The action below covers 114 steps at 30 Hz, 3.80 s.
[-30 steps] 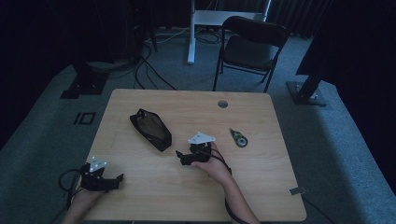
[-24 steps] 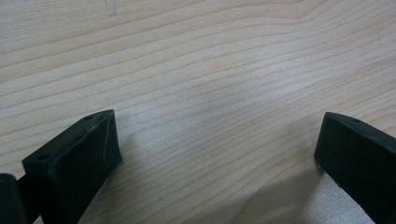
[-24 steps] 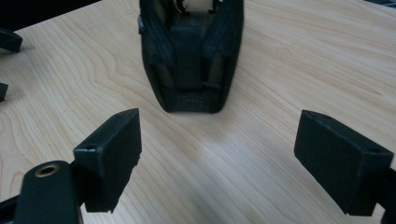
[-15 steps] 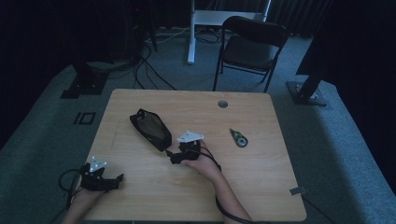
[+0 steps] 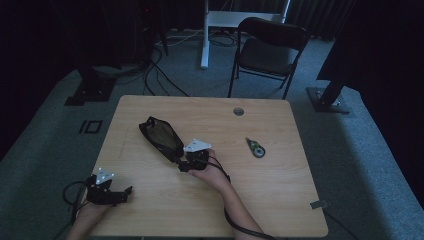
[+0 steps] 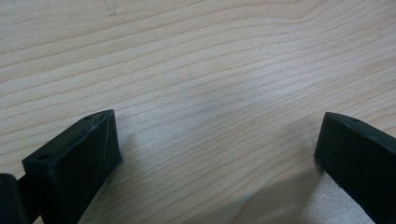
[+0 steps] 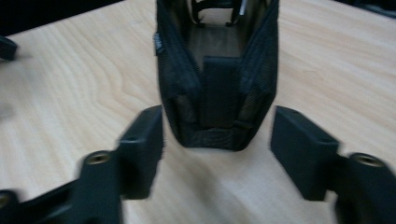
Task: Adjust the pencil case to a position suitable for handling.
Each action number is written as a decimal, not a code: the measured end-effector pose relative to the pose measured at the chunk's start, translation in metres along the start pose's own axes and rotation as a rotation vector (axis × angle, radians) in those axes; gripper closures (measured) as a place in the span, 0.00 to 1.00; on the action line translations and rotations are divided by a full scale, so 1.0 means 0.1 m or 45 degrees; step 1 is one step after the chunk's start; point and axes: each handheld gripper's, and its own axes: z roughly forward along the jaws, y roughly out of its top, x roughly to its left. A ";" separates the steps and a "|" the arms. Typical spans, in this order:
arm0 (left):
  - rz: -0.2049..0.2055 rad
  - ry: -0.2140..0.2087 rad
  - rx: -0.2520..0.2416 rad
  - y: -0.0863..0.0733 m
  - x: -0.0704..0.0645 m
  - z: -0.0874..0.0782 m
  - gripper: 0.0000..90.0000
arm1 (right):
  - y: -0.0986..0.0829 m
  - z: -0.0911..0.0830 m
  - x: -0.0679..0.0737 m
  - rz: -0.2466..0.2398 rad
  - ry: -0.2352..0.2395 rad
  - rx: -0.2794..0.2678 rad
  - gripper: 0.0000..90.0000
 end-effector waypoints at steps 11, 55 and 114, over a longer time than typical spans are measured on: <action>0.000 0.000 0.000 0.00 0.00 0.00 0.00 | 0.02 0.07 0.01 -0.004 0.026 0.001 0.68; 0.004 -0.004 -0.004 0.00 0.01 0.00 0.00 | -0.17 -0.26 -0.22 0.093 0.040 0.057 0.81; 0.006 -0.003 -0.002 0.00 0.01 0.00 0.00 | -0.95 -1.50 -0.61 0.166 -0.201 0.060 0.81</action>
